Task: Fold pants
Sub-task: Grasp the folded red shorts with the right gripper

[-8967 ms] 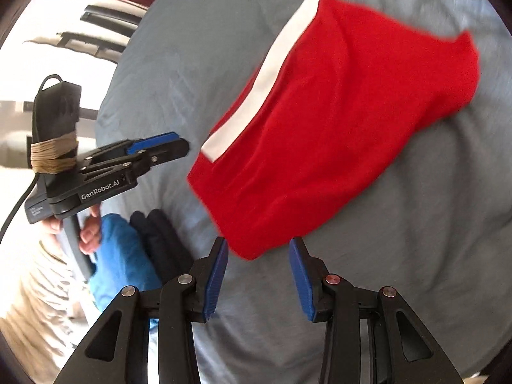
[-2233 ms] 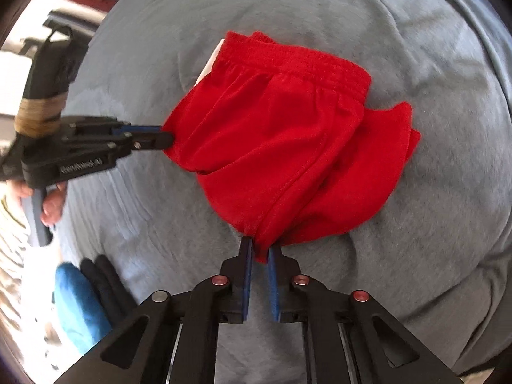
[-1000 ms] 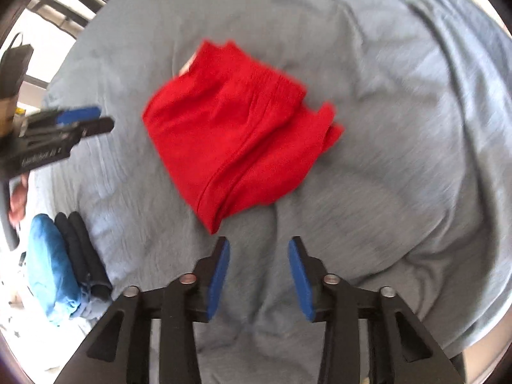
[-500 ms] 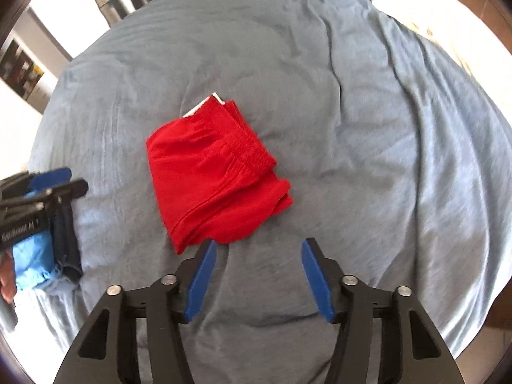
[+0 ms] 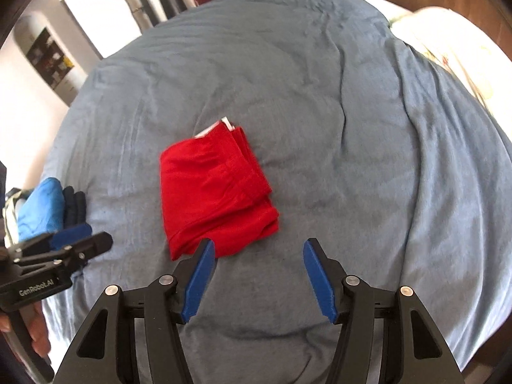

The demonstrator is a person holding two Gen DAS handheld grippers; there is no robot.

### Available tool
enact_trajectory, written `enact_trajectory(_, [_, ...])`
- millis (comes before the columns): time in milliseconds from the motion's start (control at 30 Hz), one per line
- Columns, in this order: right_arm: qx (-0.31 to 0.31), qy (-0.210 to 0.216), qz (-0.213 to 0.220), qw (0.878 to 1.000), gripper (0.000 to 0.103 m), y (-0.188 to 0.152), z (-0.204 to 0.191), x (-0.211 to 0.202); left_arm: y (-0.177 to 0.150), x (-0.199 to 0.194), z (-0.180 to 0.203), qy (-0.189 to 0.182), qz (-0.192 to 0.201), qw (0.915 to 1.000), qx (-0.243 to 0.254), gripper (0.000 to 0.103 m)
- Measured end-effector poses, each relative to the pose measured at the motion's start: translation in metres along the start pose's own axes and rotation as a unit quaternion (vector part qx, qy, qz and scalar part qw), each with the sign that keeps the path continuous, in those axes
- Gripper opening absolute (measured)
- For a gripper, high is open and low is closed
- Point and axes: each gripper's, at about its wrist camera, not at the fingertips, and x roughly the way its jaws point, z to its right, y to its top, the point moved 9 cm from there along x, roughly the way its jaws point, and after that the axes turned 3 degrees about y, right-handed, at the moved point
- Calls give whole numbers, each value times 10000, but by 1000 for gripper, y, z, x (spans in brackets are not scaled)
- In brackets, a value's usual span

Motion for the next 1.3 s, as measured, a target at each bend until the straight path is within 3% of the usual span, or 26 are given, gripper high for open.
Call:
enact_trajectory(167, [-45,508,76,9987,59,14,6,9,-6,20,3,-80,112,9987,-489,60])
enact_trajectory(300, [-54,814,57,9967,59,22,10,31,0,33,4,37,291,9981,-534,60])
enact_trajectory(567, [154,1318,-152,9910,59,32,12,80,14,64,0,22,244,9971,-720,60])
enact_trajectory(933, [593,1624,-742,9822,59,22,18,132,18,92,-2,-27,41,9971,-761,60])
enact_trajectory(1300, [851,1855,-890,9749,59,18,20,148,17,110,0,-40,-87,9979,-644,60])
